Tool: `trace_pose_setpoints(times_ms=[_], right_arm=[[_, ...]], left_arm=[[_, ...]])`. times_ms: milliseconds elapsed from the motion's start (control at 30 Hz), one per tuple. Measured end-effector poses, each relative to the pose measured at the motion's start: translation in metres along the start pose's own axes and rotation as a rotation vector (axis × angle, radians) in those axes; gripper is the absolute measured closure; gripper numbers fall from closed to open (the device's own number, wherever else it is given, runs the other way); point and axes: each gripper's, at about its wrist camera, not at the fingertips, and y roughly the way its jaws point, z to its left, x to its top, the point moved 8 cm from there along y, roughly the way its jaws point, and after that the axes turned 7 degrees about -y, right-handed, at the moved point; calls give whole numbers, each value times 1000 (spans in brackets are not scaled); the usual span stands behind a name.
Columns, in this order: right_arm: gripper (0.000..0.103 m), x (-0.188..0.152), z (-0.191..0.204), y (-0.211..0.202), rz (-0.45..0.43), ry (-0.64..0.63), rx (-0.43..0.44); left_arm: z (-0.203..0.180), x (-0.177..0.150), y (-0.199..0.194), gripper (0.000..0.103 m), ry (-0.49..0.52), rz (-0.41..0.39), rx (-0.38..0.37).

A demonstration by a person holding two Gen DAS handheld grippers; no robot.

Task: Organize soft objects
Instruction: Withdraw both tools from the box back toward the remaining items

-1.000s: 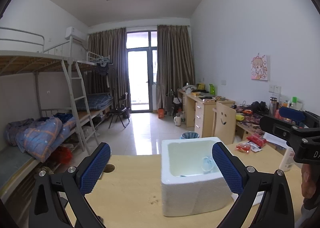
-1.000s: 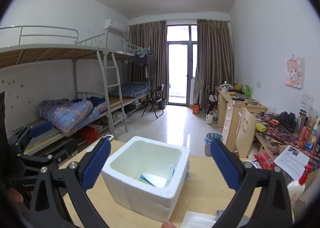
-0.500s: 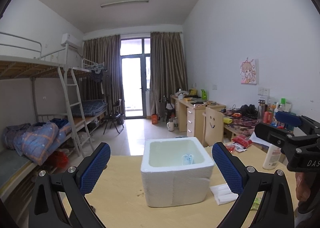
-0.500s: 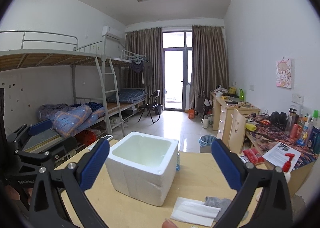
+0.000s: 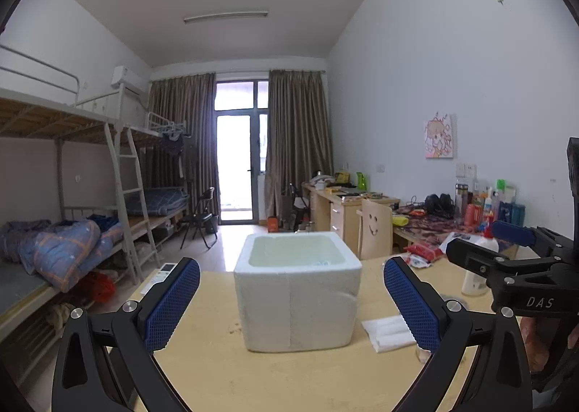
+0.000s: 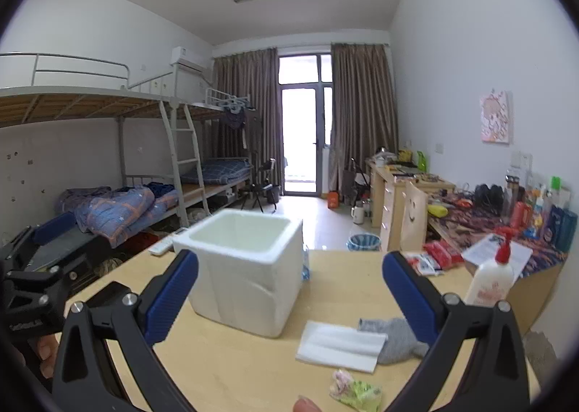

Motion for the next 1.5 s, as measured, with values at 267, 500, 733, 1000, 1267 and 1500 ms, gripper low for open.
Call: trace_pose_setpoints(times_ms=[267, 500, 733, 1000, 1267, 1500], right_arm=[[0, -34, 7, -7, 12, -16, -12], [0, -51, 14, -12, 10, -27, 1], [0, -51, 10, -12, 20, -20, 1], [0, -58, -4, -8, 40, 6, -20], [0, -71, -43, -22, 62, 52, -99], [0, -86, -87, -44, 86, 117, -200]], left_arm=[[3, -36, 1, 1, -30, 27, 20], [8, -60, 1, 1, -32, 31, 49], [7, -63, 3, 1, -27, 57, 37], [3, -68, 10, 1, -40, 83, 13], [-34, -77, 24, 1, -38, 132, -97], [-82, -87, 31, 1, 15, 169, -209]])
